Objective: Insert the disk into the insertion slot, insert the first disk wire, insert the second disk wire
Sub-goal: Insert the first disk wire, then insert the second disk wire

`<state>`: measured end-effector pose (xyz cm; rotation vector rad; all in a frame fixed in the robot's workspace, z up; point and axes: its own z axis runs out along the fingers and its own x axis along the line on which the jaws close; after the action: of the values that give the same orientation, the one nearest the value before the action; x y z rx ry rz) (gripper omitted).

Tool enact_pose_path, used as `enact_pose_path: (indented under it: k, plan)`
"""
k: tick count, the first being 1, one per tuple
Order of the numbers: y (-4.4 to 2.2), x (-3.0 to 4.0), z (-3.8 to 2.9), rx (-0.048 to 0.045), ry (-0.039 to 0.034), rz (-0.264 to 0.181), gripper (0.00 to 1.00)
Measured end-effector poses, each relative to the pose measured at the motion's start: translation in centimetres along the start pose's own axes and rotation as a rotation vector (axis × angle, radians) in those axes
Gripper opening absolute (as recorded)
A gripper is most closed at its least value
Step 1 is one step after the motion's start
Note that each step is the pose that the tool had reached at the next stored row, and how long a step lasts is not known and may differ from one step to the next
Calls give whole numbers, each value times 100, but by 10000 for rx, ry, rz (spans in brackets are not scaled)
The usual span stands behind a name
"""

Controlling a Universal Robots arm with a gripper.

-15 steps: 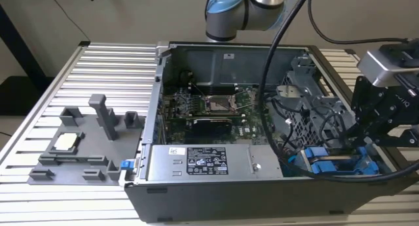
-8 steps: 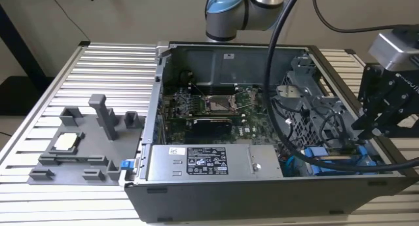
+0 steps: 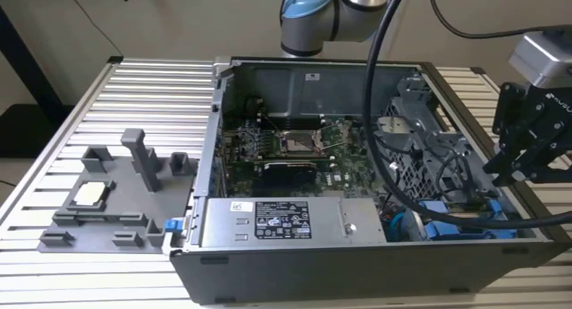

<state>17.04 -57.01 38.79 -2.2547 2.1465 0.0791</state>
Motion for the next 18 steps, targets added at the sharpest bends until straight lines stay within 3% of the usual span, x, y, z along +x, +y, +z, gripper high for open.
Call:
enact_pose_path:
  k: [2,8,12,15,18]
  plan:
    - [-2,-43,4,0,-2,1,27]
    - [-15,-292,18,0,-3,0,27]
    - [-14,-420,24,0,-2,3,27]
    - [35,-455,27,2,-2,16,27]
    - [135,-470,30,13,-2,29,27]
